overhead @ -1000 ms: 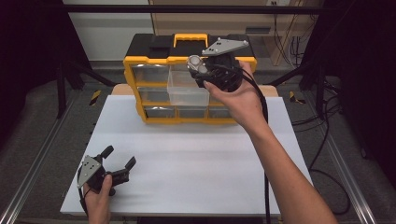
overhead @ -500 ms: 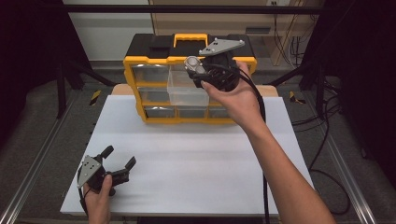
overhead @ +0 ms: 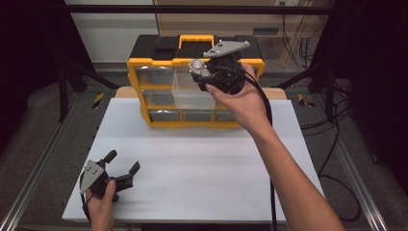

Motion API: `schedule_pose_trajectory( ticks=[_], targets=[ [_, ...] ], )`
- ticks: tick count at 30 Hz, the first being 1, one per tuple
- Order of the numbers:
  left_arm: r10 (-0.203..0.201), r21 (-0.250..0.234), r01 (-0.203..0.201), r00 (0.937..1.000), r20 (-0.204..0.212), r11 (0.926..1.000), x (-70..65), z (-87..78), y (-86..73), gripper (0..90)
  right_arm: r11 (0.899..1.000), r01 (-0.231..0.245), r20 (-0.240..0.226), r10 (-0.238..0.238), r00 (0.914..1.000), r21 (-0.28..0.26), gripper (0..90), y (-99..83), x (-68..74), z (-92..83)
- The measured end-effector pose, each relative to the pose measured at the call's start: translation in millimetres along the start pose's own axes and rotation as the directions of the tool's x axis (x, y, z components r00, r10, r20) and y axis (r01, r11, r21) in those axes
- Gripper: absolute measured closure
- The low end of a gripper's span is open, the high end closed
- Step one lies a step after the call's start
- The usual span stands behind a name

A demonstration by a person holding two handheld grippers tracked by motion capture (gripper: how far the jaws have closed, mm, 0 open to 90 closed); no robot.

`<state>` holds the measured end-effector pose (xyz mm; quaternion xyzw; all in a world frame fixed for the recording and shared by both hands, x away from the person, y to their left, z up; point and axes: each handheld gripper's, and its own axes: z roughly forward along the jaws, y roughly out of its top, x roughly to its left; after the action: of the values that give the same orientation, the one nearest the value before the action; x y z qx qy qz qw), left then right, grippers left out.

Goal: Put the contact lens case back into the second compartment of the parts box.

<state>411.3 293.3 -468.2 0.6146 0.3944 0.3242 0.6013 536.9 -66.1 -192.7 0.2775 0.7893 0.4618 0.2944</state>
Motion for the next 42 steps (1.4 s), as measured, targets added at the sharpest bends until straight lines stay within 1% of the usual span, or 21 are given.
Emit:
schedule_pose_trajectory(
  ticks=[20,26,36,42],
  targets=[
    [0.0,0.0,0.0,1.0,0.0,1.0,0.2,0.1,0.1,0.8,1.0,-0.002,-0.008,0.002,1.0,0.009,49.0,0.3,1.3,4.4],
    [0.0,0.001,0.0,1.0,0.002,1.0,0.1,0.4,0.0,0.8,1.0,-0.009,-0.013,0.01,0.9999,0.013,49.0,-0.1,1.5,6.4],
    [0.002,0.002,-0.002,1.0,0.0,1.0,0.1,0.2,0.1,0.8,0.999,-0.015,-0.021,0.016,0.9997,0.038,48.9,-2.4,-0.5,11.4],
    [0.002,0.002,-0.002,1.0,-0.001,1.0,0.6,0.2,0.1,0.8,0.999,-0.024,-0.02,0.025,0.9995,0.043,48.9,-3.5,-2.8,13.9]
  ],
)
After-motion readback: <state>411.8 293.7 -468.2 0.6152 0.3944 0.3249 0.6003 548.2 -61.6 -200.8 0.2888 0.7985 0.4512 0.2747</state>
